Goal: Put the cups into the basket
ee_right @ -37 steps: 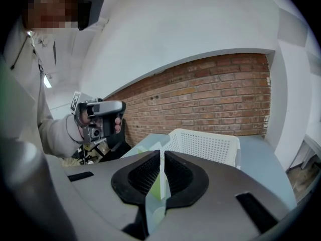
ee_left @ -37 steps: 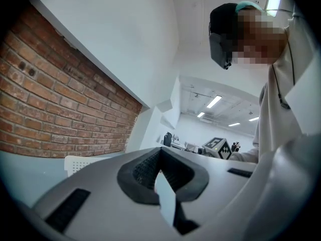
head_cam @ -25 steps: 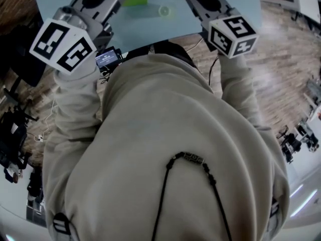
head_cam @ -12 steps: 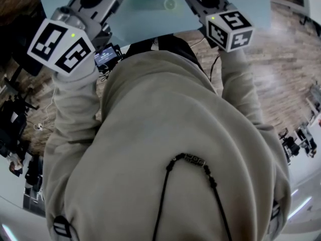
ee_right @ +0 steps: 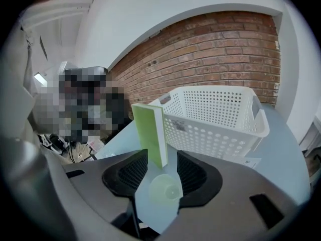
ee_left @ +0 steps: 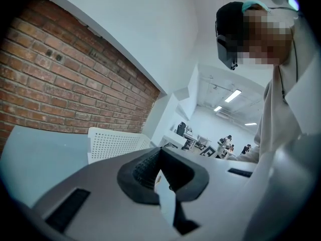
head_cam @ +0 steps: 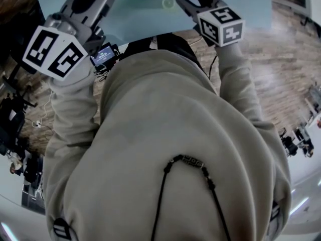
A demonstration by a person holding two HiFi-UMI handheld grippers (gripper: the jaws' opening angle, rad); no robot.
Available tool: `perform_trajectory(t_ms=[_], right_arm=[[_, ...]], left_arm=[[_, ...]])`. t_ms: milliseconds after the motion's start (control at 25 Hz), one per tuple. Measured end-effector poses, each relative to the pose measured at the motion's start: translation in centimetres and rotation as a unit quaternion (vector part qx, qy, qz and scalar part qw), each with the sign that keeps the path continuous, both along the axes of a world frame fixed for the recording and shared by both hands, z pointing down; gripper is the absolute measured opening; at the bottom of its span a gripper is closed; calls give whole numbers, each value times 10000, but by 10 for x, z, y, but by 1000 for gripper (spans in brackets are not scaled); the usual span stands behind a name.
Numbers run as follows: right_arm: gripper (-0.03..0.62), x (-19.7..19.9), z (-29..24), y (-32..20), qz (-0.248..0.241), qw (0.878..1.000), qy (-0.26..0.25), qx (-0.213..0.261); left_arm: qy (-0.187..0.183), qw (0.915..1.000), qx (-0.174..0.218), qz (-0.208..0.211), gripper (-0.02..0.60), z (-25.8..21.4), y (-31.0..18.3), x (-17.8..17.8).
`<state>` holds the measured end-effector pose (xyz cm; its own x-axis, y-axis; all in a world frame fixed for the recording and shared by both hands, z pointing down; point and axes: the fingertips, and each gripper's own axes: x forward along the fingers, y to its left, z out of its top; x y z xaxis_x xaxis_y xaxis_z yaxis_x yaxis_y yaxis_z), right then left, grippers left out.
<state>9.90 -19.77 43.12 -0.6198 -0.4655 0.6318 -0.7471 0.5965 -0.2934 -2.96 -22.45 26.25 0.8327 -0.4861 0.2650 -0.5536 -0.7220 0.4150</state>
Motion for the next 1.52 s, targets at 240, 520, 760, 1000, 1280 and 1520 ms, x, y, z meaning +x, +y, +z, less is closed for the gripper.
perform_trajectory(t_ms=[240,520,760,1000,1280,1520], right_arm=[[272,-6,33,10,-452,9973,544,-188],[384,-11,68,24,-1017,9888,1039,-340],[402,-12,95,33,-1302,9816,1279,-562],[404,-9,115,40,-1609,9719,1551,-745],[403,-2,126,42,-1823,9592,1989,-844],[397,1,132,45,-1956,9512,2230,-845]], left_arm=[[-45,9999,-53,-116,-5,1,5,-4],[-53,9996,-112,-251,-5,3,10,-5],[-65,9993,-144,-353,-5,3,16,-5],[-84,9986,-168,-489,-5,2,20,-7],[-91,9981,-153,-596,-5,2,20,-9],[-97,9983,-161,-559,-5,1,21,-4]])
